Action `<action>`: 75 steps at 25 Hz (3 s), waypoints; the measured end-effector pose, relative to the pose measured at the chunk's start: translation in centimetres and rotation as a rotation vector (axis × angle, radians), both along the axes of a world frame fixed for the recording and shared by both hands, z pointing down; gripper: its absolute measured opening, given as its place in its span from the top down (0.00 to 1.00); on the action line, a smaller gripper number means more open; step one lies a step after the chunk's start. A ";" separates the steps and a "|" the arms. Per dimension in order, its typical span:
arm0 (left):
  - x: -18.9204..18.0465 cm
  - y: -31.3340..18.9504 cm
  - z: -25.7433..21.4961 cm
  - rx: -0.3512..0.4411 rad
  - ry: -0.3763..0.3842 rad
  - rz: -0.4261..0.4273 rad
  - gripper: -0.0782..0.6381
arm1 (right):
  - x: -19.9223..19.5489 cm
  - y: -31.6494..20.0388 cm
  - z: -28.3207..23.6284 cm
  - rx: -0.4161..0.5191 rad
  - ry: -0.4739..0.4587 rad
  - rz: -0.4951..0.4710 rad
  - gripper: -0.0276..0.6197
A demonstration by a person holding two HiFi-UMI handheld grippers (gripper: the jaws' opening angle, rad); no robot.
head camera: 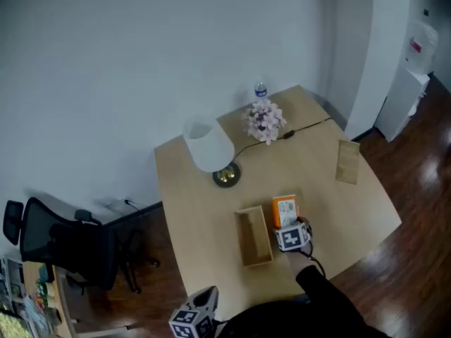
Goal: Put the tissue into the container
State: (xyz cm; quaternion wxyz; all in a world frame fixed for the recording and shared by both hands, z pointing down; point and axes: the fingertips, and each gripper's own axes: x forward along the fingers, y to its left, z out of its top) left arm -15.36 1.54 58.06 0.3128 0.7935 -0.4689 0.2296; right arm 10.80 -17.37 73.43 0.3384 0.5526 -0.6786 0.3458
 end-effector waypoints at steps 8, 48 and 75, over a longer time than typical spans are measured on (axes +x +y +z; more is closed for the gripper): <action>1.6 -1.1 0.7 0.007 0.012 0.009 0.91 | 1.6 -1.0 -0.9 0.044 -0.052 -0.026 0.33; 0.9 -2.7 1.5 0.064 0.052 0.077 0.91 | -10.9 3.4 -12.0 0.182 -0.166 -0.142 0.31; 5.4 -2.0 1.4 0.064 0.042 0.183 0.91 | -2.5 14.4 -10.6 0.079 -0.228 -0.194 0.97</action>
